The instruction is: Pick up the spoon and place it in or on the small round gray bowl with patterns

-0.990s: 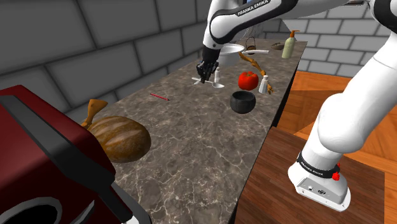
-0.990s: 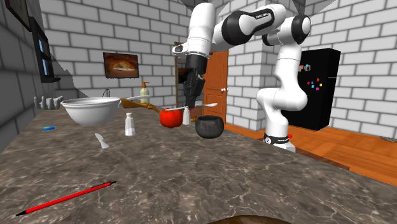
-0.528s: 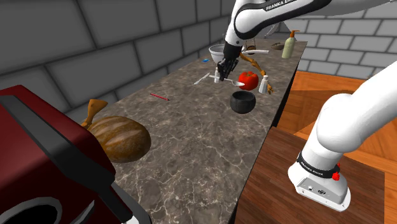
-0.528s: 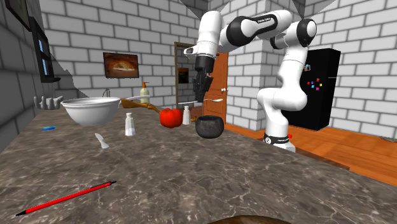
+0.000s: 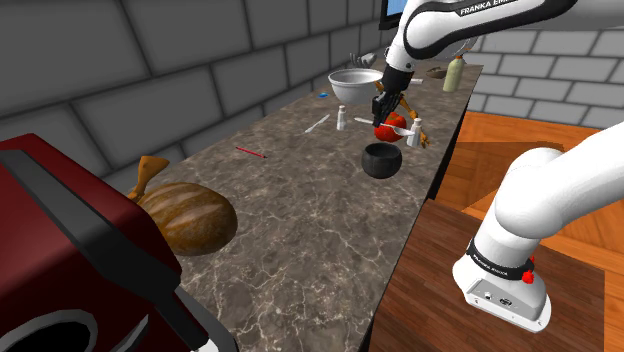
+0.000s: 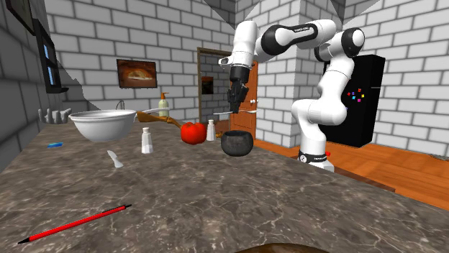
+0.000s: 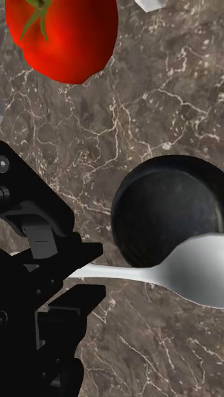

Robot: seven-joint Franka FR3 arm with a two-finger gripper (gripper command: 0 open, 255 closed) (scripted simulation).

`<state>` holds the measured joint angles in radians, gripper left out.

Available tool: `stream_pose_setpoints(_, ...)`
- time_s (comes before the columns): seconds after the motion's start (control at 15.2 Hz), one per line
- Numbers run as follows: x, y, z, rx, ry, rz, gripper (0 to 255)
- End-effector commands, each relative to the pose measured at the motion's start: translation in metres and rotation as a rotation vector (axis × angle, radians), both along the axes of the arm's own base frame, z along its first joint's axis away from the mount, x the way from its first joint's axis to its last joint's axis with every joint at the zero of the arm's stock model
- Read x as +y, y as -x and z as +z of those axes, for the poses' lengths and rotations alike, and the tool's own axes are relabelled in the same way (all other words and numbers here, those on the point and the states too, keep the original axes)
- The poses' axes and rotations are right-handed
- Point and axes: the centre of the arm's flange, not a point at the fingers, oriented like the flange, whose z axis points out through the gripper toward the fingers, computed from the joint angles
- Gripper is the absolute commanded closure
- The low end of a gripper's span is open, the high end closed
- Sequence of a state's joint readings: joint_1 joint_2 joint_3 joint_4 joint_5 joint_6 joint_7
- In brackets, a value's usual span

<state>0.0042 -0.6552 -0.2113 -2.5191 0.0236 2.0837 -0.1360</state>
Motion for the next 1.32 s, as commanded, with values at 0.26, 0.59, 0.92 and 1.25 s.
stream_pose_setpoints(0.26,-0.002,0.003,-0.03,0.0,0.0,0.001,255)
stream_pose_setpoints(0.59,-0.002,0.003,-0.056,0.0,0.0,0.001,255)
stream_pose_setpoints(0.92,-0.002,0.003,-0.076,0.0,0.0,0.001,255)
stream_pose_setpoints(1.25,-0.002,0.003,-0.076,0.0,0.0,0.001,255)
